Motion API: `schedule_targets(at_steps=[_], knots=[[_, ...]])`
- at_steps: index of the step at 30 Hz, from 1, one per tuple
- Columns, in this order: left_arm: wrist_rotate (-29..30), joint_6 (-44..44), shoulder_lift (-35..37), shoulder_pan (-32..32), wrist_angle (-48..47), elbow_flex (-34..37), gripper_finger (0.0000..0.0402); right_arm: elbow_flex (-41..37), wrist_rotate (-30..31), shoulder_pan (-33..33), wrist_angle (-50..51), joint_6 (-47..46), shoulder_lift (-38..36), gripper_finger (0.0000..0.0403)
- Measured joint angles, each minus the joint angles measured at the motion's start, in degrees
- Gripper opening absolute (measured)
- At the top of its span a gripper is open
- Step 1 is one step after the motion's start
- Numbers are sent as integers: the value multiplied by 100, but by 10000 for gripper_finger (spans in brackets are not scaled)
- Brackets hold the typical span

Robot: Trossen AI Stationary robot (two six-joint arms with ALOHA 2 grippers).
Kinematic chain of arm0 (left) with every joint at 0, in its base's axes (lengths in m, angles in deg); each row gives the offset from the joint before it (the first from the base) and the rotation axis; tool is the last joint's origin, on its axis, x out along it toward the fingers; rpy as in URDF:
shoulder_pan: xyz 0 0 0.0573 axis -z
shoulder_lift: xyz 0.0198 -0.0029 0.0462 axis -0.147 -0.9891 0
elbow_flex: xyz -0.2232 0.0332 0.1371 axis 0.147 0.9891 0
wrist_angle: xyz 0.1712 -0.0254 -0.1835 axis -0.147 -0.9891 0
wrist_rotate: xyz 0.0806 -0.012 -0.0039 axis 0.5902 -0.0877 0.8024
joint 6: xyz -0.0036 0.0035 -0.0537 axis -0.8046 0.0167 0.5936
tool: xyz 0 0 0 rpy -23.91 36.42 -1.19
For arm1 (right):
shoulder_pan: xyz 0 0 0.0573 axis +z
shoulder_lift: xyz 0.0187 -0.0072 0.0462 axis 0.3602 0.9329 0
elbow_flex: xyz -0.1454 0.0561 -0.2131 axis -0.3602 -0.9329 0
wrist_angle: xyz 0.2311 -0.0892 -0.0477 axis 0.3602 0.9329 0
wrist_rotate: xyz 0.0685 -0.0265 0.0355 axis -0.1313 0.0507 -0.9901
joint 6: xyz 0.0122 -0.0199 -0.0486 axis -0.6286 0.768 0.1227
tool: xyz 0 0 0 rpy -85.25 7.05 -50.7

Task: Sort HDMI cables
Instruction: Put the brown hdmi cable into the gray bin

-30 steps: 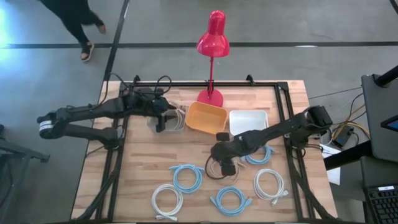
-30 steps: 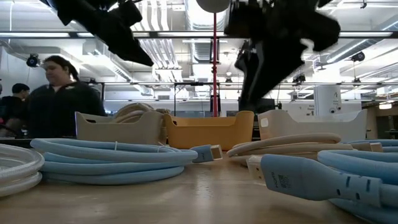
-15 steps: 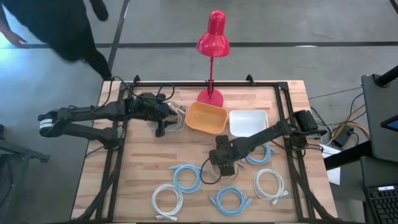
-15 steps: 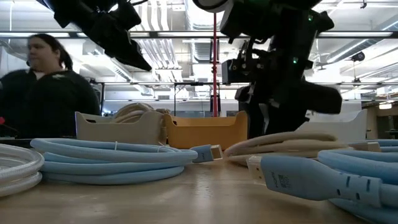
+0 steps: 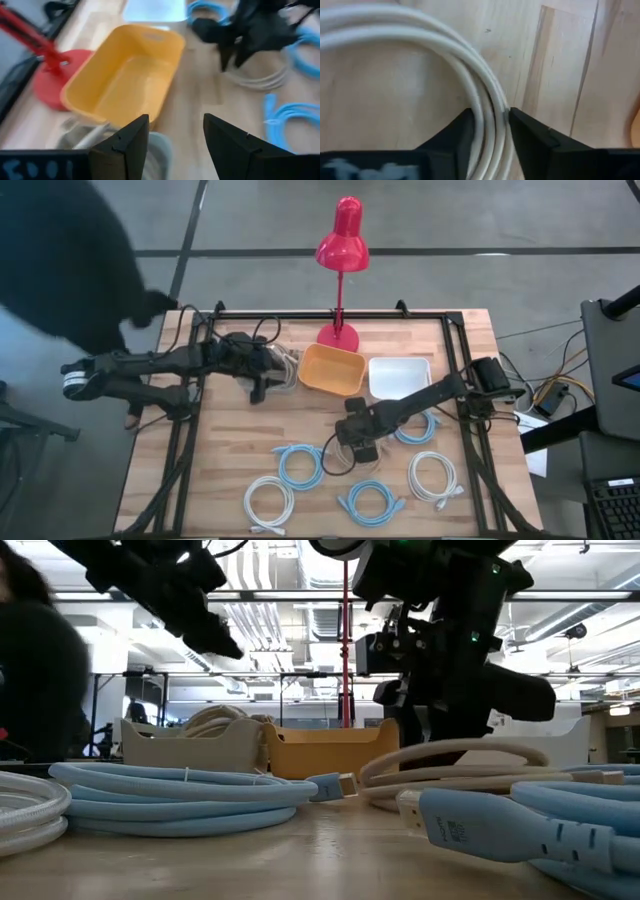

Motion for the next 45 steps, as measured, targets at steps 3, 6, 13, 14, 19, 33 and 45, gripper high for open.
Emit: schedule_targets(at_steps=[3, 6, 13, 14, 19, 33, 45], knots=[[-426, 219, -31, 44, 165, 2, 195, -19, -71, -2, 16, -8, -114, 77], [-768, 600, -87, 126, 448, 2, 195, -24, -121, 9, -4, -27, -251, 45], [-916, 1741, -377, 425, 1133, 0, 195, -22, 279, 7, -11, -205, -553, 15], [-914, 1854, -432, 473, 1188, 0, 195, -22, 368, 7, -27, -208, -622, 15], [-914, 2346, -871, 698, 1479, 0, 195, -13, 870, 8, -26, -197, -888, 15], [-777, 4224, -2617, 915, 3503, 0, 195, 74, 3111, 24, -902, 421, -1020, 13], [-1127, 4552, -2747, 915, 4081, 0, 195, 74, 3111, 20, -962, 595, -1020, 13]])
